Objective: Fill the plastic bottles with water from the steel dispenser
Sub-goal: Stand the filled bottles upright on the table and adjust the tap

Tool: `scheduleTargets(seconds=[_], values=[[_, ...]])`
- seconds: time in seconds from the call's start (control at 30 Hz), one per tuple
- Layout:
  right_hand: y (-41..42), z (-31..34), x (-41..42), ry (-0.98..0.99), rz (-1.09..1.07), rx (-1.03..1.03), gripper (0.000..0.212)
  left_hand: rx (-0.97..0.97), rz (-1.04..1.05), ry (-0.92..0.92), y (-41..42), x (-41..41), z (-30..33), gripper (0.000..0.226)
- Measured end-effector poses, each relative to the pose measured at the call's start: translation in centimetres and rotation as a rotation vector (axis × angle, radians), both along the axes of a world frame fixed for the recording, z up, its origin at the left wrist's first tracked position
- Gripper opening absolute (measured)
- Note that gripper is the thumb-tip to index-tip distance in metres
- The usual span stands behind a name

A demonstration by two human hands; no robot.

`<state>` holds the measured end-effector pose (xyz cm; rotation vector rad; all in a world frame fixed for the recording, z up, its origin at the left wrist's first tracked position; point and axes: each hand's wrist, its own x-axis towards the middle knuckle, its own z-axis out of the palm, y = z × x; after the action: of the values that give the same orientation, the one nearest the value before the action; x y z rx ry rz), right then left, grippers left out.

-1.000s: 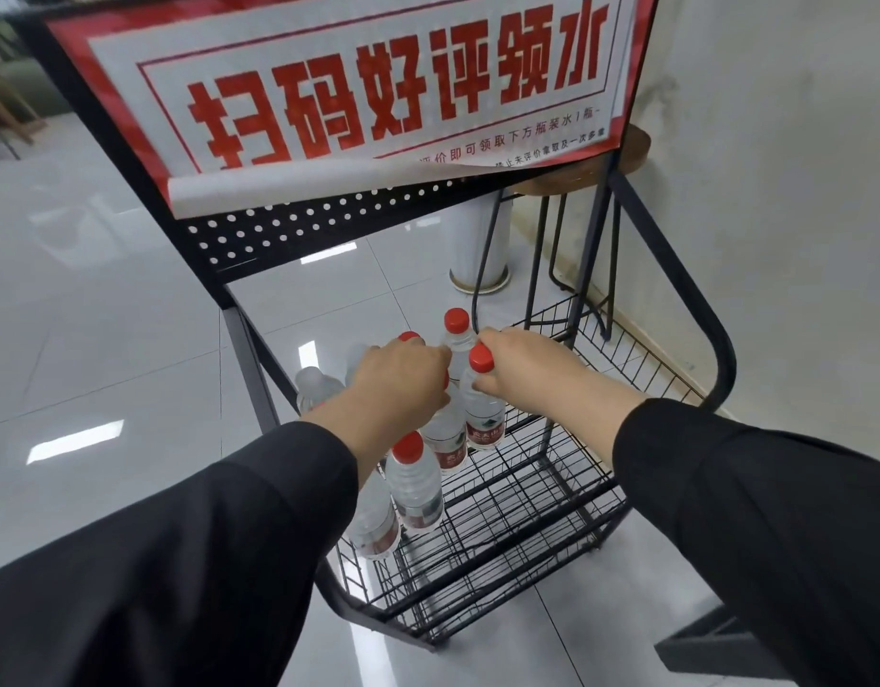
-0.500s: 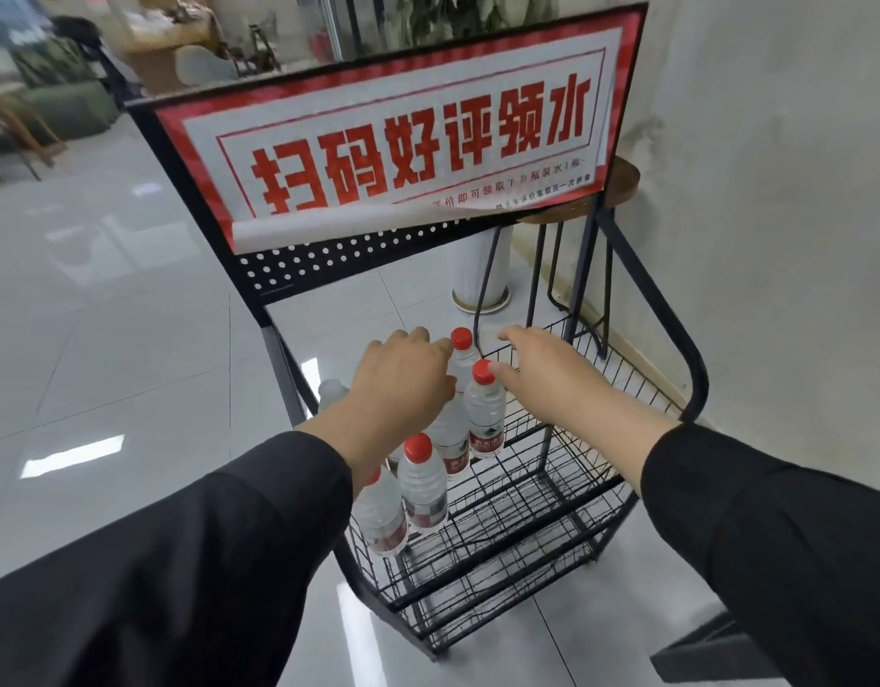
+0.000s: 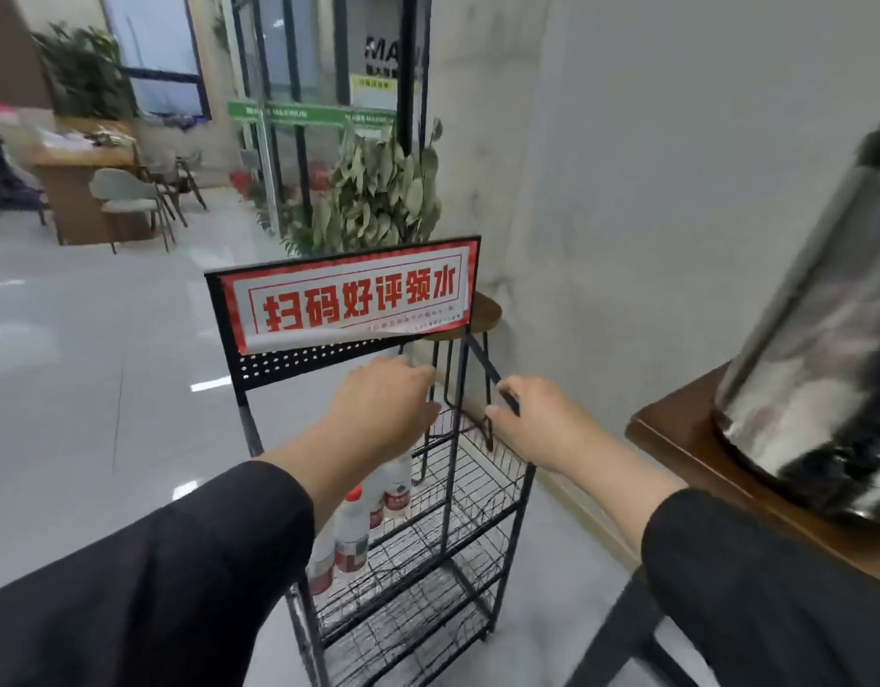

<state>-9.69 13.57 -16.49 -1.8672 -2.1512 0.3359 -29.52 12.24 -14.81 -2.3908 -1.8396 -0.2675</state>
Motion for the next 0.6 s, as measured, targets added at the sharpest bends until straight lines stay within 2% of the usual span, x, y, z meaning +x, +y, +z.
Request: scheduleTargets(seconds=[0.13, 0.33, 0.5, 0.6], values=[[-6.8, 4.9, 4.2, -0.023, -0.061, 0.067, 0.049, 0.082, -0.117, -0.048, -4.9, 4.9, 4.9, 0.029], [-16.3, 12.7, 11.8, -0.05, -0.181, 0.199, 0.046, 0.19, -0.367, -0.119, -11.3, 14.7, 12.1, 0.04], [-23.9, 17.4, 21.6, -0.05, -0.326, 0.328, 0.041, 0.219, -0.531, -0.189, -15.5, 25.4, 16.6, 0.034], [-27.7, 18.5, 28.7, -0.068, -0.478, 0.381, 0.042, 0.224, -0.678, -0.298, -18.5, 32.3, 17.5, 0.03]])
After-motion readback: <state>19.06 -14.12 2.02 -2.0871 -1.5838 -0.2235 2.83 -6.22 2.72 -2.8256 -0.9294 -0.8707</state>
